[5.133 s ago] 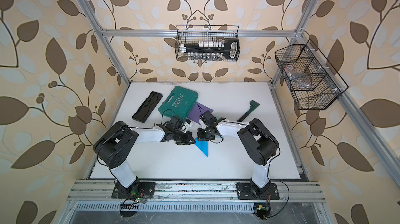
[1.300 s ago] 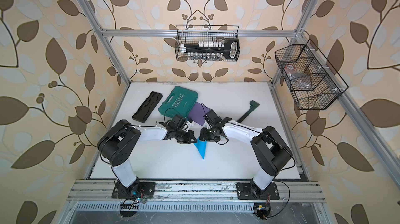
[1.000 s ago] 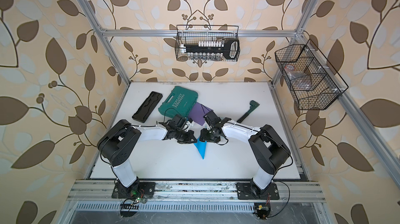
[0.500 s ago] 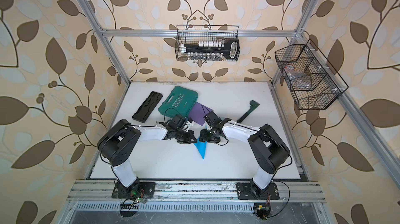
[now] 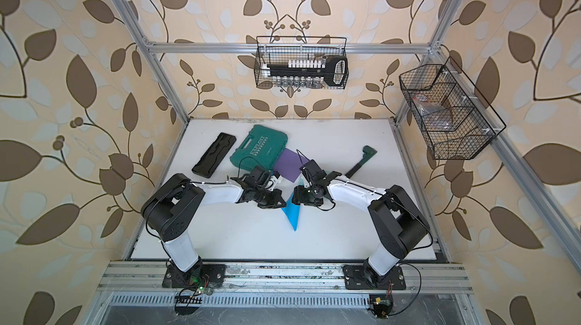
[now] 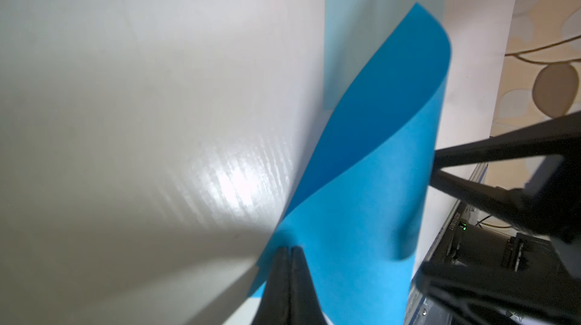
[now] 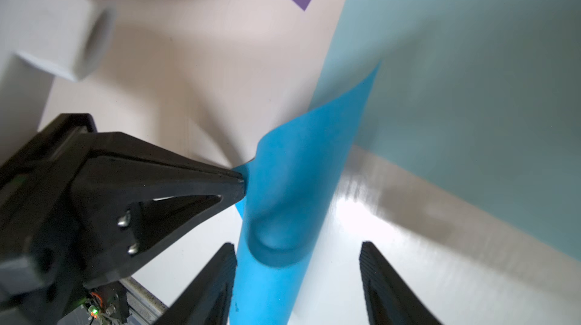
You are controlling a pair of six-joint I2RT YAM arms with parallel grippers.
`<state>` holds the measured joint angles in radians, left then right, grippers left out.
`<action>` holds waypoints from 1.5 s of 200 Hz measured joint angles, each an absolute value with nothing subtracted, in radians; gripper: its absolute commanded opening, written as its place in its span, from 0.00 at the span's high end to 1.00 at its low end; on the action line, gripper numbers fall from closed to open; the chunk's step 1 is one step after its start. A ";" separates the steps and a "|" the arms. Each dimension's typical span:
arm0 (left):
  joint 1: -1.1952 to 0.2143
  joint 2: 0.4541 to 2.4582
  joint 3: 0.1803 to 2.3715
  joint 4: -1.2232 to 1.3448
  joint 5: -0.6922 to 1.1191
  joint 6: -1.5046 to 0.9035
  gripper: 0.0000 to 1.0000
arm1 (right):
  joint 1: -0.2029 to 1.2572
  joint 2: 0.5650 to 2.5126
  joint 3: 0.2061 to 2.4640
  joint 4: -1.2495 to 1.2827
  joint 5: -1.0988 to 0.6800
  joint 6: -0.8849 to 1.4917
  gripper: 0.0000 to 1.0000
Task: Fold the square paper diagonally
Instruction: Fold the paper at the center of the board.
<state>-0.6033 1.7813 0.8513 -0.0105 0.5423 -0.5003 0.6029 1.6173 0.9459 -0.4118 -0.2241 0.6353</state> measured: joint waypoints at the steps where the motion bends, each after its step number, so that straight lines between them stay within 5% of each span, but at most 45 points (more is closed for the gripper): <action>1: -0.603 1.781 0.851 -0.010 0.542 -0.500 1.00 | 0.602 1.616 0.946 -0.412 -0.224 0.635 0.37; 106: -0.603 1.781 0.851 -0.010 0.542 -0.500 1.00 | 0.595 1.610 0.946 -0.410 -0.225 0.627 0.43; 168: -0.603 1.781 0.851 -0.010 0.542 -0.500 1.00 | 0.595 1.642 0.946 -0.398 -0.243 0.628 0.37; 300: -0.603 1.781 0.851 -0.010 0.541 -0.500 1.00 | 0.615 1.687 0.946 -0.362 -0.281 0.651 0.54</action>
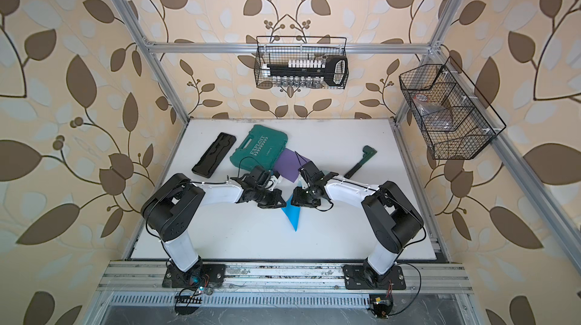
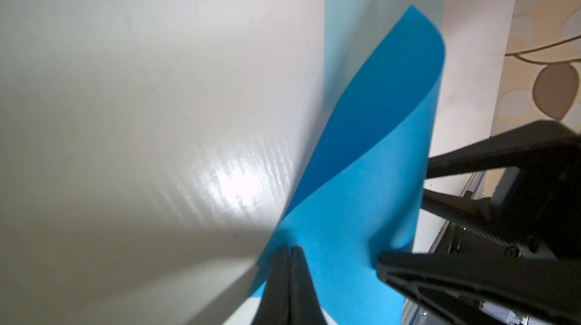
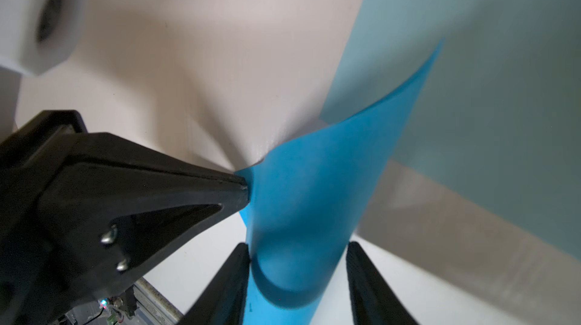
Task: Fold the square paper diagonally
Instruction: Fold the paper at the center of the board.
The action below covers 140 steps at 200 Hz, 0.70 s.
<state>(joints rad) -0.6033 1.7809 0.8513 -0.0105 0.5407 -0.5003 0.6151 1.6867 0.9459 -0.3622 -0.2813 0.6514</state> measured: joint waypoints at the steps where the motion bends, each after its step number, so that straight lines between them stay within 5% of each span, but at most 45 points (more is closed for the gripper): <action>1: -0.603 1.781 0.851 -0.010 0.541 -0.500 1.00 | 0.615 1.687 0.946 -0.362 -0.281 0.649 0.54; 140: -0.603 1.755 0.827 -0.003 0.514 -0.501 1.00 | 0.615 1.688 0.927 -0.357 -0.281 0.639 0.66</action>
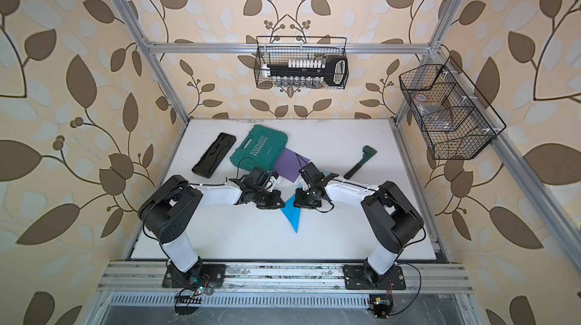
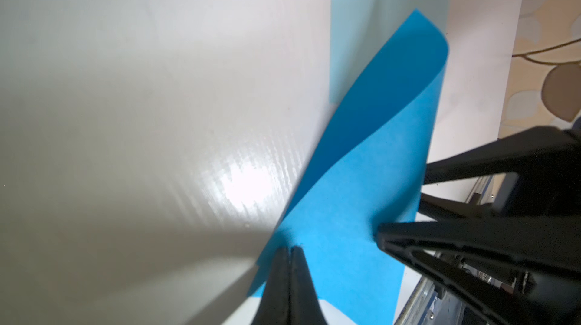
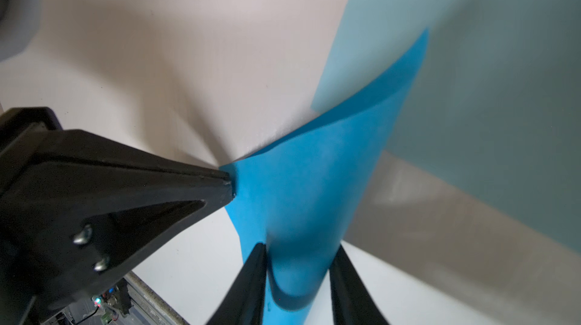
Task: Fold the square paper diagonally
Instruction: Fold the paper at the center of the board.
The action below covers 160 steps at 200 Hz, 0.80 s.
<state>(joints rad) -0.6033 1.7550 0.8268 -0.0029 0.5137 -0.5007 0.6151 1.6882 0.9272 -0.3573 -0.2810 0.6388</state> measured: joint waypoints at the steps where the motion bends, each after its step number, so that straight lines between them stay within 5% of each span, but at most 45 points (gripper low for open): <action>1: -0.603 1.755 0.826 -0.003 0.514 -0.501 1.00 | 0.615 1.688 0.927 -0.357 -0.281 0.639 0.66; 160: -0.603 1.705 0.779 0.033 0.515 -0.502 0.95 | 0.615 1.699 0.913 -0.329 -0.281 0.647 0.70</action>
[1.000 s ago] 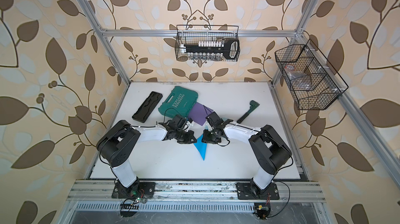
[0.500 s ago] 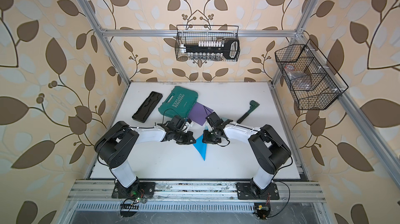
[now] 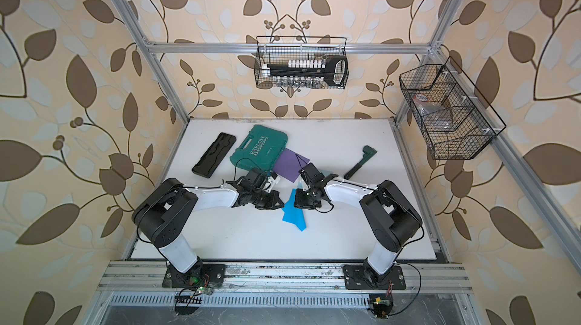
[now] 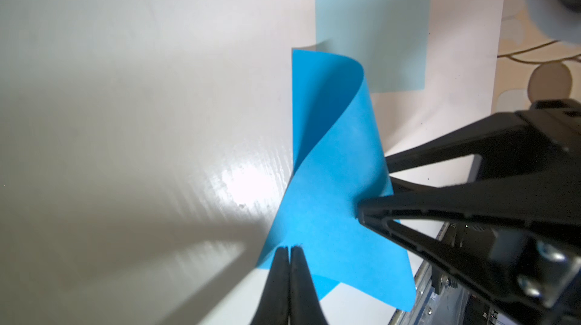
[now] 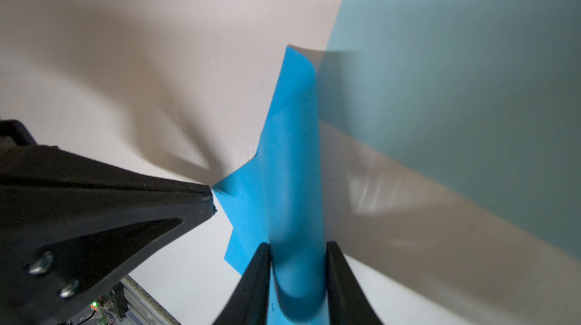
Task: Fold the square paper diagonally
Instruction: Fold the paper at the center of the board, then pick up the paper from the center of the board.
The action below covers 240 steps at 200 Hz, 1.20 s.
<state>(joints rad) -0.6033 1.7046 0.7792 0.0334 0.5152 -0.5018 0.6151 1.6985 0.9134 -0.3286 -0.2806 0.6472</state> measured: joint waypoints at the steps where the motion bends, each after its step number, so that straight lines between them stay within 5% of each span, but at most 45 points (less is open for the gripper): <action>1: -0.603 1.705 0.779 0.033 0.515 -0.502 0.95 | 0.615 1.699 0.913 -0.328 -0.281 0.648 0.70; 117: -0.634 1.673 0.765 0.019 0.544 -0.507 0.89 | 0.615 1.697 0.884 -0.257 -0.285 0.717 0.69; 169: -0.675 1.692 0.771 0.014 0.543 -0.508 0.97 | 0.615 1.694 0.866 -0.236 -0.289 0.734 0.68; 240: -0.675 1.740 0.792 0.018 0.542 -0.503 1.00 | 0.603 1.677 0.854 -0.233 -0.326 0.700 0.51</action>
